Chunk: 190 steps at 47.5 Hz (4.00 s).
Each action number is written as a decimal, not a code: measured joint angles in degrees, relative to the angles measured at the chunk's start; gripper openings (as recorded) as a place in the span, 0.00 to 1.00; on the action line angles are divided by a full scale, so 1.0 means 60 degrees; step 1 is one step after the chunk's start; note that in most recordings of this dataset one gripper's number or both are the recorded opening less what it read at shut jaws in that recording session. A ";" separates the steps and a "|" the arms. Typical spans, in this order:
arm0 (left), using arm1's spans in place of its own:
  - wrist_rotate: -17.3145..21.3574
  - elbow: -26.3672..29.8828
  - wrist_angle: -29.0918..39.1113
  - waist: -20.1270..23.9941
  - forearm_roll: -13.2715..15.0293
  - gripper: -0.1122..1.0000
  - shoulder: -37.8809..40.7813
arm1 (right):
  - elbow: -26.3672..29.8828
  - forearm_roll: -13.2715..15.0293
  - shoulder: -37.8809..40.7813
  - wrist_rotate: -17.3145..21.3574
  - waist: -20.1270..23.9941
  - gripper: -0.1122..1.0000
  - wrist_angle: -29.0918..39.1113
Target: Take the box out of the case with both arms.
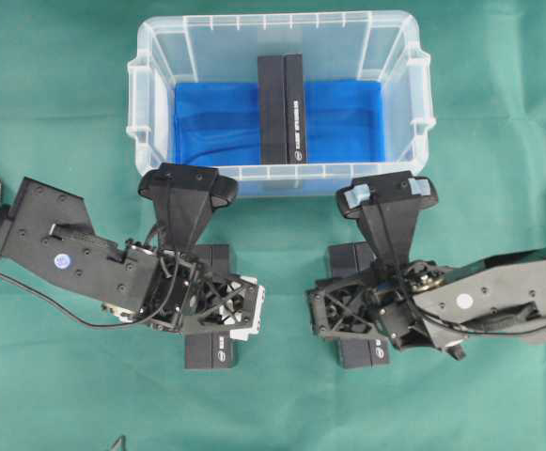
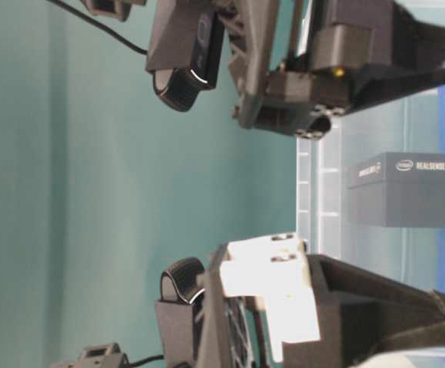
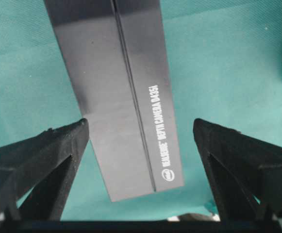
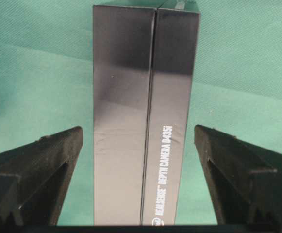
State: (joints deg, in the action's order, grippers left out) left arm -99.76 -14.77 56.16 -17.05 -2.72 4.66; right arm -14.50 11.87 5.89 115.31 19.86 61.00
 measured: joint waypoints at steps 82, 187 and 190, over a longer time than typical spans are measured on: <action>0.0908 0.4907 0.5581 0.0059 -0.0249 0.92 -0.0571 | 0.4248 0.0952 -0.0864 -0.1963 0.0000 0.93 0.5420; -0.0513 0.0513 0.6108 -0.0322 -0.0161 0.92 -0.4688 | 0.0791 0.0264 -0.4761 -0.2241 -0.0469 0.93 0.5977; -0.0176 0.0527 0.6152 -0.0029 -0.0161 0.92 -0.4731 | 0.0732 0.0264 -0.4819 -0.2681 -0.0879 0.93 0.5977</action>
State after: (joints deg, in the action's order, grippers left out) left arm -100.81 -11.60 93.08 -17.23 -3.69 -23.73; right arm -10.11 13.45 -23.03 99.23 14.59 96.86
